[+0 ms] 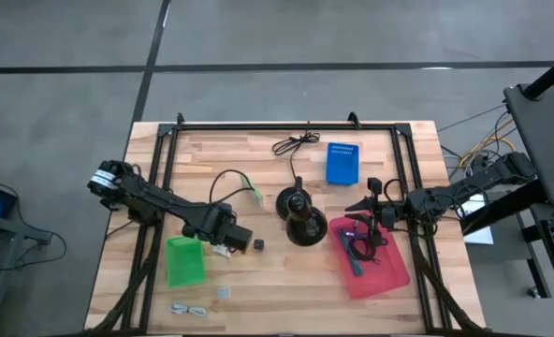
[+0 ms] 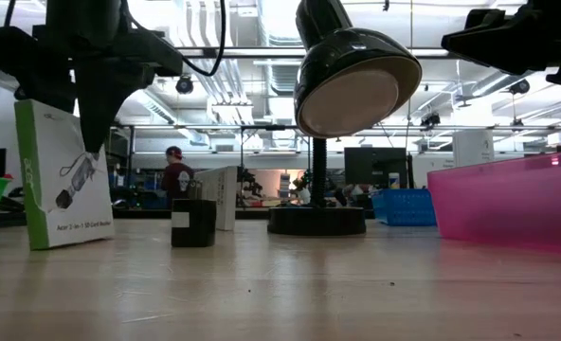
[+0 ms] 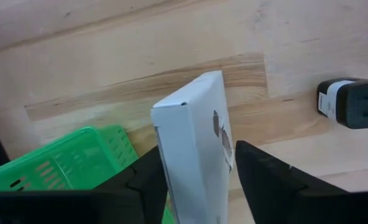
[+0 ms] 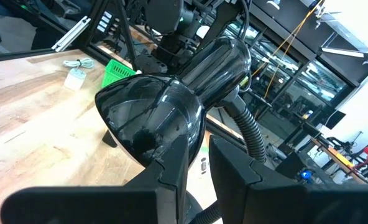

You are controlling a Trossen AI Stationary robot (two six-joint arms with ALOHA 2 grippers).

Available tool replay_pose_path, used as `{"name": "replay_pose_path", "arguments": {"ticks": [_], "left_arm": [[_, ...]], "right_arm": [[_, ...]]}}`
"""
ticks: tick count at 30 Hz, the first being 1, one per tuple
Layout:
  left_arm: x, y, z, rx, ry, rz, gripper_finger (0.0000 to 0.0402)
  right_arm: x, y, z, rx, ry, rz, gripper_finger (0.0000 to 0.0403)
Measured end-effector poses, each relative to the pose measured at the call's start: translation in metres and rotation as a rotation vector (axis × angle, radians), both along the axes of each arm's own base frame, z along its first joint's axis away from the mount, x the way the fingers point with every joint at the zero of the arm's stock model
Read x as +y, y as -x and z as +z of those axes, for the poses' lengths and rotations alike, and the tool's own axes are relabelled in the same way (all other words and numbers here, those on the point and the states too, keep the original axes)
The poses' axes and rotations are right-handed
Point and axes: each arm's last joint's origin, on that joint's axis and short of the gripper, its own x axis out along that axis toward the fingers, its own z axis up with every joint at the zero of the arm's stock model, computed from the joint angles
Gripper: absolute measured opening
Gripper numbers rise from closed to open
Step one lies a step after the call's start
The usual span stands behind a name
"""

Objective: Pick and place items into bin
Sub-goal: Put the bottom white card reader box into the green bin

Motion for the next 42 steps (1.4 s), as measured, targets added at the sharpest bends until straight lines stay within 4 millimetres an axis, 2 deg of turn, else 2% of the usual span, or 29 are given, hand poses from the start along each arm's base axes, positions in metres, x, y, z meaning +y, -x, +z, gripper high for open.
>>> {"name": "replay_pose_path", "arguments": {"ticks": [17, 22, 35, 42], "left_arm": [[-0.0005, 0.0002, 0.0002, 0.011, 0.021, -0.110, 0.0034], [-0.0007, 0.0005, 0.0003, 0.017, 0.027, -0.163, 0.0034], [-0.0012, 0.0002, 0.0004, 0.014, 0.038, -0.166, 0.0034], [-0.0030, -0.0029, 0.0074, -0.024, 0.071, -0.217, 0.0034]], "right_arm": [[0.0000, 0.0000, -0.0001, 0.000, 0.015, 0.000, 0.0054], [0.0000, 0.0000, -0.0001, 0.000, 0.015, 0.000, 0.0054], [0.0000, 0.0000, 0.0000, -0.001, 0.015, 0.000, 0.0054], [0.0000, 0.0000, 0.0000, -0.001, 0.015, 0.000, 0.0054]]}}
